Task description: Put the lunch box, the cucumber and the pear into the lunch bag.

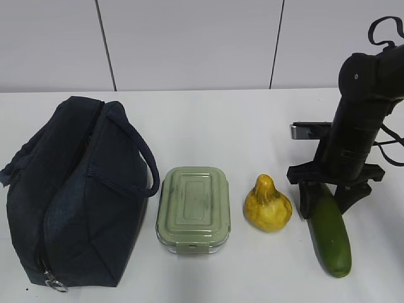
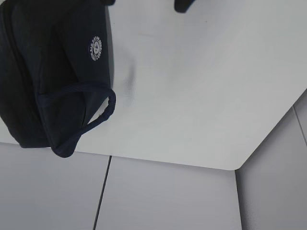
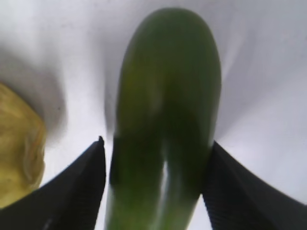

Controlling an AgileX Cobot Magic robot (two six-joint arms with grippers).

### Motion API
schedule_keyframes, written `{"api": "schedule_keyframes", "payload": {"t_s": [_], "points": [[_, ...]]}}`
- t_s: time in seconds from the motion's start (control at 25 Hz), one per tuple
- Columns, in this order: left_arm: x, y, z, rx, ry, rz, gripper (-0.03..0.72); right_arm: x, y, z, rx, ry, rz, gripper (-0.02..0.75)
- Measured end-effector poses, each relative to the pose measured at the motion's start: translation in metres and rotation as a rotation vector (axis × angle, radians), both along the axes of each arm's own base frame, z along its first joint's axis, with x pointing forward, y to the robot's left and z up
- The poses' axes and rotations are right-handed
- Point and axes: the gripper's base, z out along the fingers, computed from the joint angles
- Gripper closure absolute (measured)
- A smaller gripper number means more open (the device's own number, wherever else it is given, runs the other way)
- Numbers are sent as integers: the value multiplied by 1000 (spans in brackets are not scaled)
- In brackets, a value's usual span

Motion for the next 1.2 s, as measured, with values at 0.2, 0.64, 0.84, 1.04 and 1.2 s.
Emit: {"api": "schedule_keyframes", "payload": {"t_s": [0.2,0.64,0.84,1.04,1.2], "points": [[0,0,0,0,0,0,450,1,0,1,-4,-4,4,343],[0,0,0,0,0,0,450,16,-2,33,-33,-9,68,358],[0,0,0,0,0,0,450,30,0,79,-23,-149,72,358],[3,-5,0,-32,15,-42,450,33,2,137,9,-316,64,358],[19,-13,6,-45,59,-143,449,29,7,172,83,-407,47,358]]}}
